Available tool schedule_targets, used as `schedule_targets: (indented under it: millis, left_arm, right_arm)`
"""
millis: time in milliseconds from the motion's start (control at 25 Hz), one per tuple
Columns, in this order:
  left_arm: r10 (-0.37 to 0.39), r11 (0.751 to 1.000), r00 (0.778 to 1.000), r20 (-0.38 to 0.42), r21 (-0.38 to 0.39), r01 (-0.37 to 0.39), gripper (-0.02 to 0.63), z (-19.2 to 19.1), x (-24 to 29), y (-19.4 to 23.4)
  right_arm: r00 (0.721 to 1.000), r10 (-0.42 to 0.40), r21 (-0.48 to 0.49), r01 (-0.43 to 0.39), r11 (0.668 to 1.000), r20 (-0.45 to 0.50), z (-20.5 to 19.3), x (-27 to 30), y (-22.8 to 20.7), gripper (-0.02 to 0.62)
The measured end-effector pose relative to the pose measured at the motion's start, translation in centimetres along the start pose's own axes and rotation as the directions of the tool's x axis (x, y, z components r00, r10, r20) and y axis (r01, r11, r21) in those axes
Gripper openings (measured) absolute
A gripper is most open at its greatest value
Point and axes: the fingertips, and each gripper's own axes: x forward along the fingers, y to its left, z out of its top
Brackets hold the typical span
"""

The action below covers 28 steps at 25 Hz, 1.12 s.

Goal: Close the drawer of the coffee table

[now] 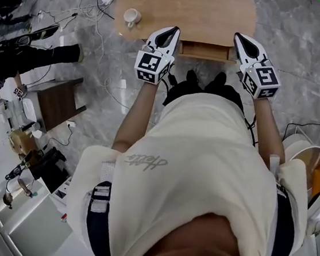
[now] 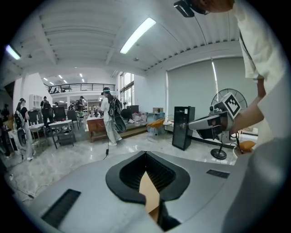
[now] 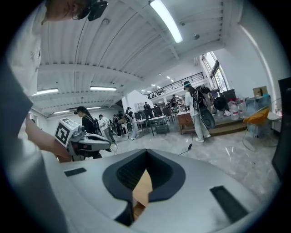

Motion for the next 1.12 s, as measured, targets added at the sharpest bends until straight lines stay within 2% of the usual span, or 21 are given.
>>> schedule_targets:
  millis: [120, 240, 440, 640, 880, 1120]
  left_arm:
    - [0.003, 0.999, 1.0, -0.007, 0.047, -0.002, 0.005, 0.3, -1.3, 1.0]
    - [-0.011, 0.998, 0.999, -0.035, 0.059, 0.013, 0.005, -1.3, -2.4, 1.8]
    - [0.004, 1.0, 0.999, -0.052, 0.023, -0.002, 0.005, -3.6, -3.1, 3.2]
    - [-0.032, 0.999, 0.997, -0.071, -0.044, 0.029, 0.005, -7.6, -4.3, 3.8]
    - [-0.064, 0.995, 0.995, -0.078, -0.083, 0.058, 0.005, -9.9, -4.8, 3.9]
    - [-0.086, 0.991, 0.989, -0.119, -0.114, 0.072, 0.005, -13.3, -4.1, 4.1]
  right_arm:
    - [1.0, 0.006, -0.017, -0.006, 1.0, 0.006, 0.7, 0.5, 1.8, -0.005]
    - [1.0, 0.005, -0.041, -0.005, 0.999, 0.003, 0.5, 0.8, 3.7, -0.005]
    - [0.999, -0.008, -0.019, 0.008, 1.0, -0.035, -2.1, 0.5, 5.1, -0.005]
    - [0.997, -0.041, 0.002, 0.041, 0.999, -0.061, -3.7, 0.6, 6.6, -0.005]
    - [0.993, -0.071, -0.009, 0.07, 0.997, -0.092, -4.9, 0.5, 7.7, -0.005]
    - [0.977, -0.1, 0.039, 0.109, 0.993, -0.188, -10.3, 1.1, 7.6, -0.005]
